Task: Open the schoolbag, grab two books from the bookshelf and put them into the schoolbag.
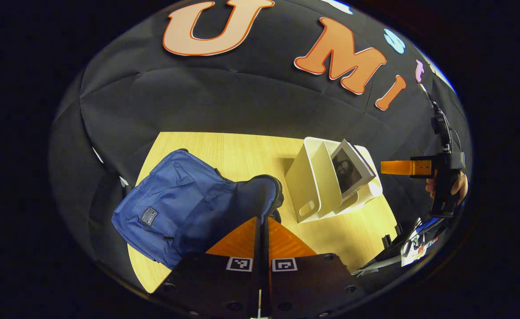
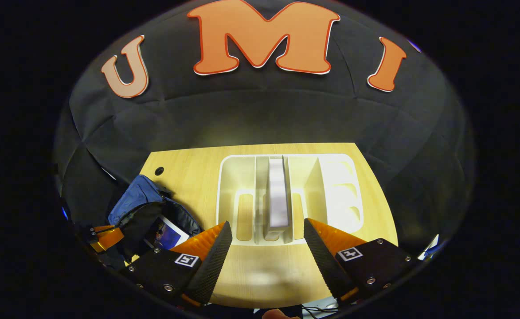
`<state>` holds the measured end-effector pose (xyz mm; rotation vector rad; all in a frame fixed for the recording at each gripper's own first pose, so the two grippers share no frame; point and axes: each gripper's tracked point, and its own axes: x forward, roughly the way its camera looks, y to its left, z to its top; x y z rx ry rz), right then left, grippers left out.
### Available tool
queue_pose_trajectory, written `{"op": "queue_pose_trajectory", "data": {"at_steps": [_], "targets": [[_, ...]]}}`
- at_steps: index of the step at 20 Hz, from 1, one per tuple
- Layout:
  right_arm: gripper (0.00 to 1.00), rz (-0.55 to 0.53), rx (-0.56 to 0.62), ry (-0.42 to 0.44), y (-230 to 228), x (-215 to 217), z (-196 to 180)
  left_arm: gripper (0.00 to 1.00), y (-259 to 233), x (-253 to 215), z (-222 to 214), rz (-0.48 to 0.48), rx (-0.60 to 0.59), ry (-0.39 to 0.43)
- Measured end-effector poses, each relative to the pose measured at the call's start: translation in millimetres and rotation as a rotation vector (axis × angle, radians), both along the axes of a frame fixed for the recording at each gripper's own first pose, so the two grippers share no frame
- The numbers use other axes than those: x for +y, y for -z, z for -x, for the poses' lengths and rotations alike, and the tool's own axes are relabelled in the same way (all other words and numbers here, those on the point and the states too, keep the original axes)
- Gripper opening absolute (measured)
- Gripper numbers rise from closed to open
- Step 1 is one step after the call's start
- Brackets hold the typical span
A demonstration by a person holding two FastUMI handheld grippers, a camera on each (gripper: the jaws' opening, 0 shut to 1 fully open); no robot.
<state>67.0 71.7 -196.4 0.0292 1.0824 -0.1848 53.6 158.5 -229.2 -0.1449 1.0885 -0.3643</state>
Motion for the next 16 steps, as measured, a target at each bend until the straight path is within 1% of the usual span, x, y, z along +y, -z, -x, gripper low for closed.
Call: {"op": "queue_pose_trajectory", "data": {"at_steps": [1,3,5,9,12,13,15,16], "targets": [[0.97,-0.030,0.028,-0.029,4.4,3.7,-0.6,0.02,1.3,0.3,2.1,0.006,-0.001,-0.004],[0.97,-0.014,0.095,-0.046,15.5,-3.3,3.5,0.02,6.0,-1.6,8.3,0.019,0.008,-0.013],[0.98,0.006,0.142,-0.045,31.7,-13.1,-1.5,0.02,14.6,-6.2,19.3,0.031,0.024,-0.012],[0.98,-0.054,0.250,-0.029,50.8,-16.3,-12.6,0.02,26.9,-7.9,31.9,0.047,0.053,-0.025],[0.97,-0.005,0.297,-0.080,58.2,-28.6,-24.7,0.02,26.6,-7.4,30.3,0.051,0.048,-0.031],[0.97,-0.001,0.305,-0.084,61.1,-27.0,-27.7,0.02,26.9,-6.5,30.3,0.051,0.047,-0.034],[0.93,0.001,0.326,-0.082,65.6,-28.1,-35.9,0.02,28.6,-5.8,30.5,0.057,0.051,-0.043],[0.87,-0.002,0.336,-0.079,69.6,-28.3,-39.6,0.02,29.8,-4.5,30.7,0.061,0.055,-0.049]]}}
